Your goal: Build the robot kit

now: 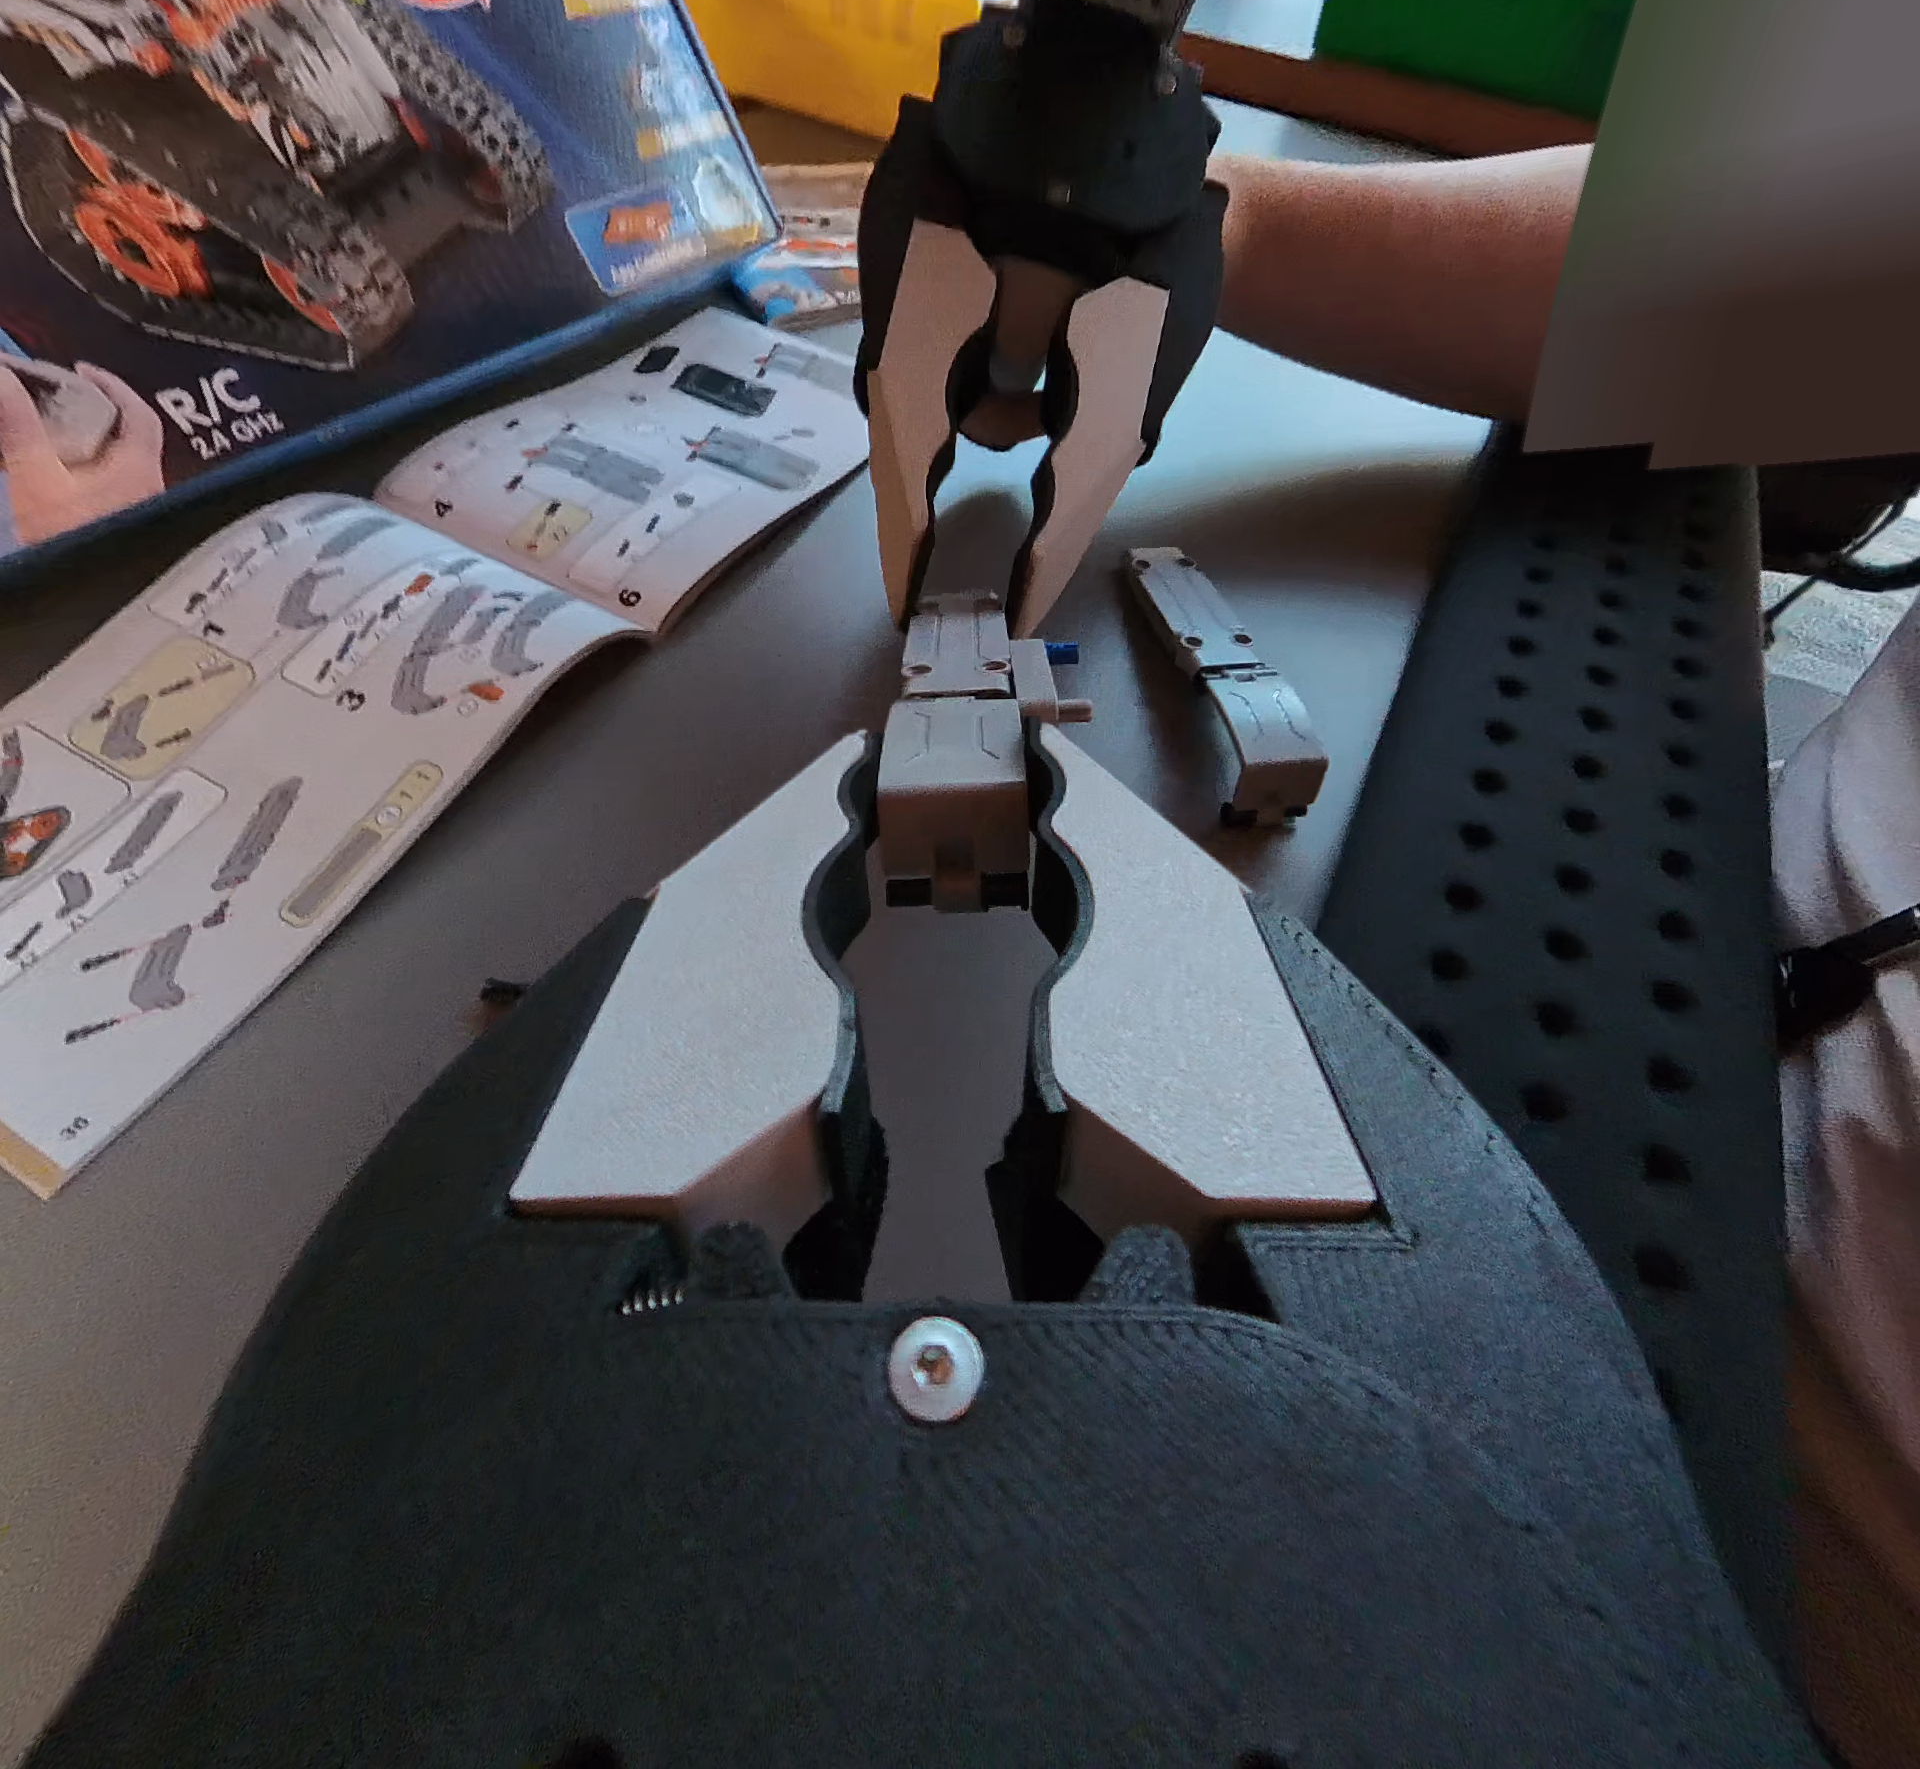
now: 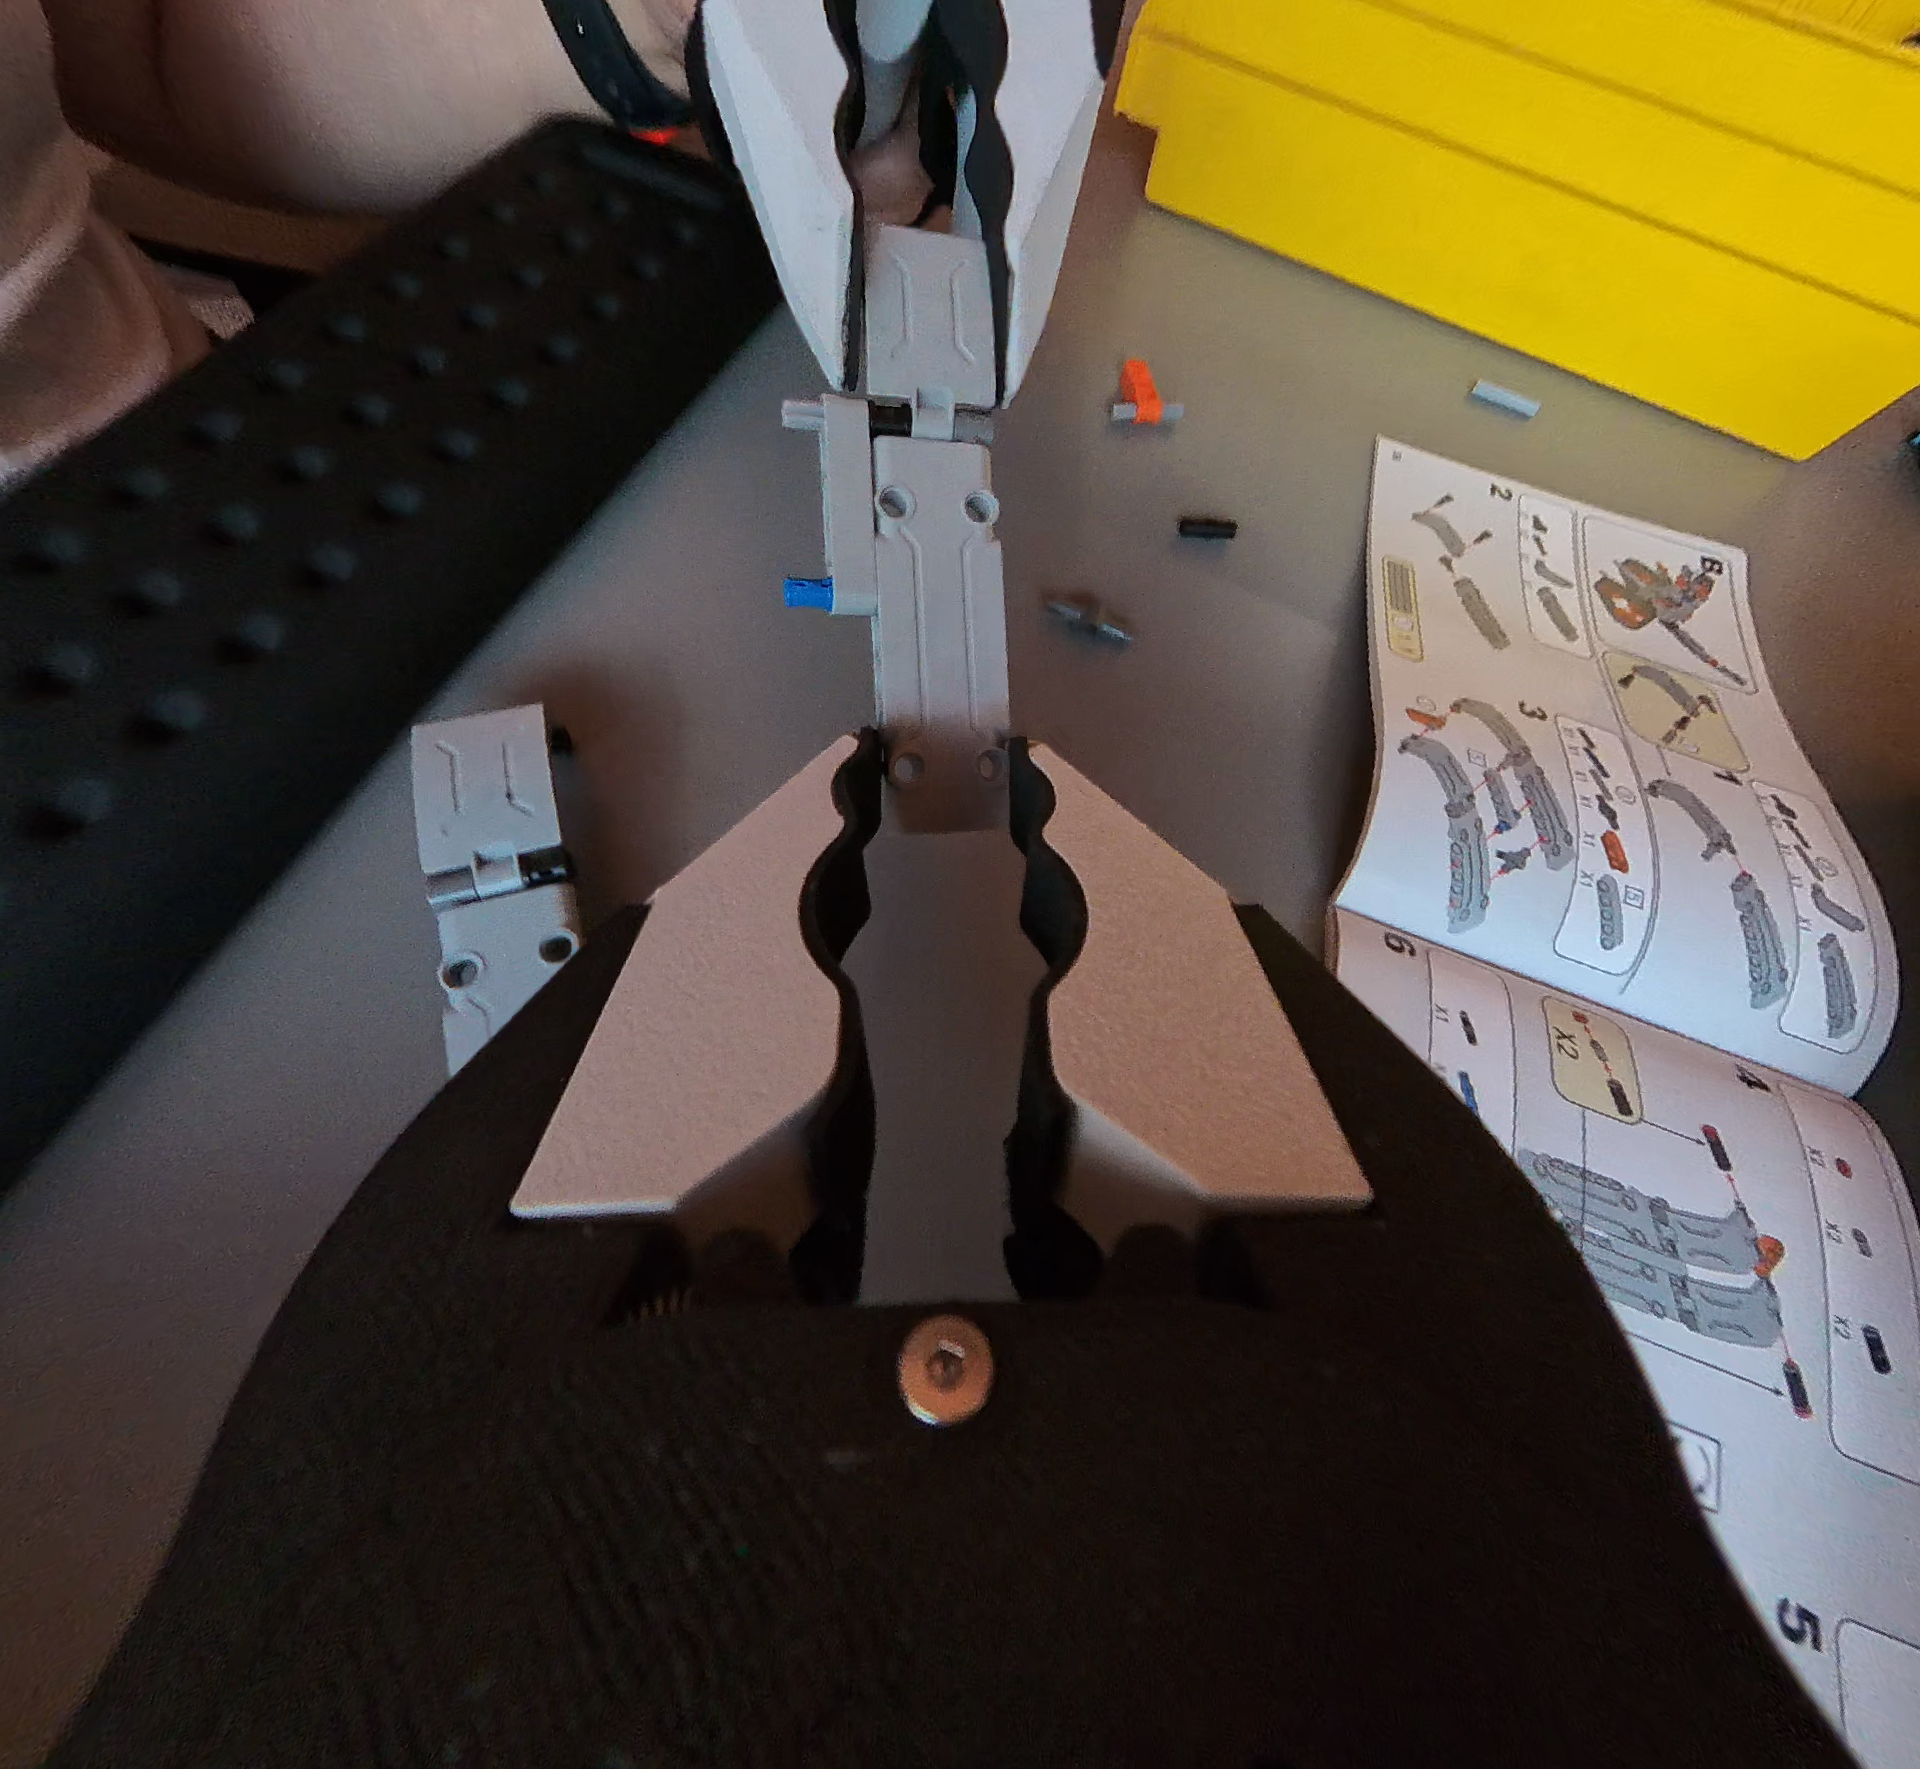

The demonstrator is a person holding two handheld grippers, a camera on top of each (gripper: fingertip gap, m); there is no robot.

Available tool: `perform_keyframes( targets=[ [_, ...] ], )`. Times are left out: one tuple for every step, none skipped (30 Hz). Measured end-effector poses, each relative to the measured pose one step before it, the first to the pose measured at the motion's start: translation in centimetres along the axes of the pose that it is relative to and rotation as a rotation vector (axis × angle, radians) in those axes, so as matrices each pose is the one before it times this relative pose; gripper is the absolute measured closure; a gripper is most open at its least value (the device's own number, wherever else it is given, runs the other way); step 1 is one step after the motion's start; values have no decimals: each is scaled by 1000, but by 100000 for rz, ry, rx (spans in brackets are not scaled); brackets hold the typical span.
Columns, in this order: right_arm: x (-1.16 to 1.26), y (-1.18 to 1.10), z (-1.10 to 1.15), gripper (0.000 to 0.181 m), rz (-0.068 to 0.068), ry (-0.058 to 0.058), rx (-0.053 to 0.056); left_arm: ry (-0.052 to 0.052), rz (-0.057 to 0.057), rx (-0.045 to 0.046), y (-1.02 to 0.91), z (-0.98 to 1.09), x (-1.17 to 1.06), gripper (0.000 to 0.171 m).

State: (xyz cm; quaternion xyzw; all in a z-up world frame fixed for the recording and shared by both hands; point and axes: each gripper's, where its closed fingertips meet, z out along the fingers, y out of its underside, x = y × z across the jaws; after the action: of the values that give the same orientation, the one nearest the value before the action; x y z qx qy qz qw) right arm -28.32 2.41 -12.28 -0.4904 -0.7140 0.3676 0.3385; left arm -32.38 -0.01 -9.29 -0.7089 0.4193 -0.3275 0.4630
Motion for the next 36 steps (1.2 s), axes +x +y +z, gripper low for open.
perform_keyframes(
  targets=[
    [82, 294, 82, 158, 28, -575, -1103, -236, -1112, -1480, 317, 155, -137, 146],
    [91, 274, 102, 158, -13, -206, -857, -308, -1000, -885, 216, 75, -128, 146],
    [145, 396, 95, 158, -556, 513, -1497, -857, -692, -403, 113, -34, -179, 144],
    [166, 560, 81, 158, -920, 772, -2486, -1089, -539, -47, 51, -135, -218, 142],
    [165, 629, 71, 158, -1052, 862, -2993, -754, -854, -226, 36, -186, -169, 141],
    [147, 458, 67, 158, -982, 973, -2082, -631, -1294, -592, 18, -189, -159, 139],
    [93, 214, 64, 158, -649, 720, -678, -878, -969, -548, -29, -128, -154, 136],
    [31, 82, 73, 158, -224, 240, -160, -1512, 116, -108, -94, -49, -178, 136],
    [-16, 71, 89, 158, -155, -22, -338, -1161, 998, 279, -150, 69, -41, 135],
    [-22, 93, 103, 158, -390, -15, -781, 386, 1043, 239, -163, 149, 244, 134],
    [-20, 107, 132, 158, -709, 228, -784, 1246, 567, -175, -141, 220, 375, 134],
    [-85, 98, 144, 158, -959, 39, -661, 1261, 379, -799, -39, 256, 349, 133],
    [-113, 104, 138, 157, -1046, -81, -618, 930, 684, -1186, 64, 279, 249, 133],
    [-23, -126, 21, 158, -816, 271, 454, 459, 967, -1156, 118, 282, 140, 134],
    [-81, -34, 25, 158, -871, -170, 88, 434, 740, -1015, 172, 277, 86, 134],
    [-31, -53, 34, 157, -873, 122, 244, 1026, 13, -841, 208, 257, 129, 134],
    [37, -24, 35, 157, -757, 526, 92, 1573, -670, -846, 230, 239, 191, 134],
    [34, -33, 19, 157, -728, 489, 43, 1372, -767, -1130, 293, 206, 140, 134],
    [48, -27, 18, 157, -718, 764, 34, 626, -332, -1265, 291, 154, 45, 134],
    [59, -46, 3, 157, -626, 803, 281, -61, 174, -814, 201, 75, -33, 134],
    [21, -24, -17, 157, -463, 530, 254, -324, 314, 26, 45, -2, -62, 134],
    [70, 24, -35, 157, -392, 760, 85, -129, 36, 831, -91, -56, -38, 135],
    [131, 22, -72, 155, -317, 1078, 222, 307, -350, 1274, -167, -100, -7, 135],
    [190, 54, -97, 152, -39, 1248, 145, 564, -618, 1335, -155, -110, 2, 135],
    [224, 113, -118, 149, 480, 1352, -97, 412, -760, 1189, -113, -114, -47, 136],
    [199, 180, -148, 148, 871, 1225, -522, 91, -901, 1077, -66, -132, -108, 136],
    [27, 212, -185, 147, 663, 430, -752, 41, -1004, 1182, -63, -145, -100, 137],
    [-7, 196, -240, 147, 527, 685, -413, 48, -1032, 1417, -110, -154, -82, 137],
    [50, 160, -282, 147, 502, 1317, 254, -122, -882, 1606, -150, -166, -101, 138],
    [184, 205, -345, 147, 280, 2165, 378, -447, -535, 1735, -186, -162, -124, 138],
    [414, 248, -387, 147, -48, 3449, 95, -1028, -150, 1751, -196, -168, -201, 138],
    [432, 171, -399, 147, -99, 3367, 663, -1430, 171, 1677, -209, -177, -266, 139],
    [459, -30, -385, 149, 237, 3325, 1613, -1261, 376, 1655, -219, -172, -232, 139],
    [434, -253, -342, 150, 661, 3000, 2630, -913, 356, 1634, -211, -169, -187, 139],
    [440, -315, -278, 151, 893, 3052, 2704, -820, 200, 1561, -217, -140, -169, 139],
    [600, -201, -227, 153, 694, 4375, 1885, -827, 9, 1360, -176, -110, -165, 139]
  ],
)
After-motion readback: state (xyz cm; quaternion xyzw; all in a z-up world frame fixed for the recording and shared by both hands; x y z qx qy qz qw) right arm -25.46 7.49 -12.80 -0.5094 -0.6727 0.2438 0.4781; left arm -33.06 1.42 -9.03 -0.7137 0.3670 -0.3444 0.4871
